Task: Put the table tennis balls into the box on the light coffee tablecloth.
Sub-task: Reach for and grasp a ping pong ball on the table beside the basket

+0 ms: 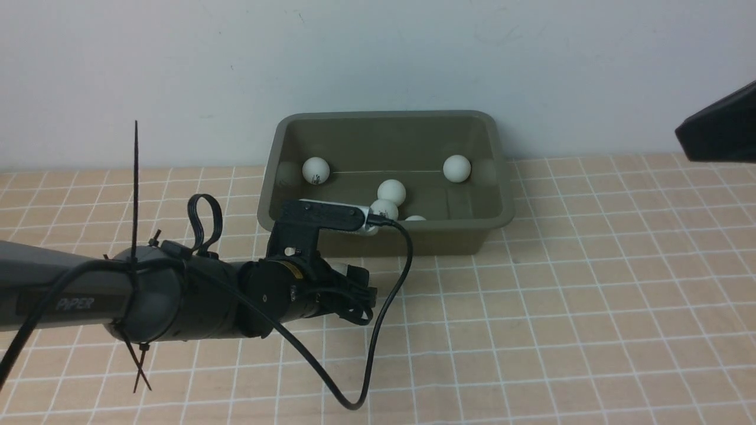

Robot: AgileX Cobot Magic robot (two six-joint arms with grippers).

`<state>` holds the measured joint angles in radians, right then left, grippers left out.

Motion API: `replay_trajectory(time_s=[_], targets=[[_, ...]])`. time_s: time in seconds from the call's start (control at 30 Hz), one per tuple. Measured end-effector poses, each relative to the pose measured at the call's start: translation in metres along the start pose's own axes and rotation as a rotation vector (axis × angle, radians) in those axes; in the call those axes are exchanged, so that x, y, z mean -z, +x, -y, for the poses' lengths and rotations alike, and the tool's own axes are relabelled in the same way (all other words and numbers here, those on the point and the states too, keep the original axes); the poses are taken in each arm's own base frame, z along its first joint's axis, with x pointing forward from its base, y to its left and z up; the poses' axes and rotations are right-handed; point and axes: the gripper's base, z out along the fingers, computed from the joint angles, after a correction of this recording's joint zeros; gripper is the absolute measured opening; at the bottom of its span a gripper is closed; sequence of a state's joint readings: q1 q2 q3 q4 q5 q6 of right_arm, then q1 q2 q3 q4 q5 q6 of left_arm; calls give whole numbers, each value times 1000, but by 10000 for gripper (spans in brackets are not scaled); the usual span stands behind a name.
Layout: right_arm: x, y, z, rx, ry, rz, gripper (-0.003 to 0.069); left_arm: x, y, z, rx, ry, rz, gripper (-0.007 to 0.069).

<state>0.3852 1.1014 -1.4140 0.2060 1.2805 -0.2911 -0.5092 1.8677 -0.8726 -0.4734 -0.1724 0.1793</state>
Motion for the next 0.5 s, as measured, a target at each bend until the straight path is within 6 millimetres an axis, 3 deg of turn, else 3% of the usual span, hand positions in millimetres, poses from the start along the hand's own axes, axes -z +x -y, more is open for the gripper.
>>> replay_trajectory(time_s=[0.5], targets=[[0, 0, 0, 16, -5, 2, -18, -15, -5, 3, 0, 2, -3, 592]])
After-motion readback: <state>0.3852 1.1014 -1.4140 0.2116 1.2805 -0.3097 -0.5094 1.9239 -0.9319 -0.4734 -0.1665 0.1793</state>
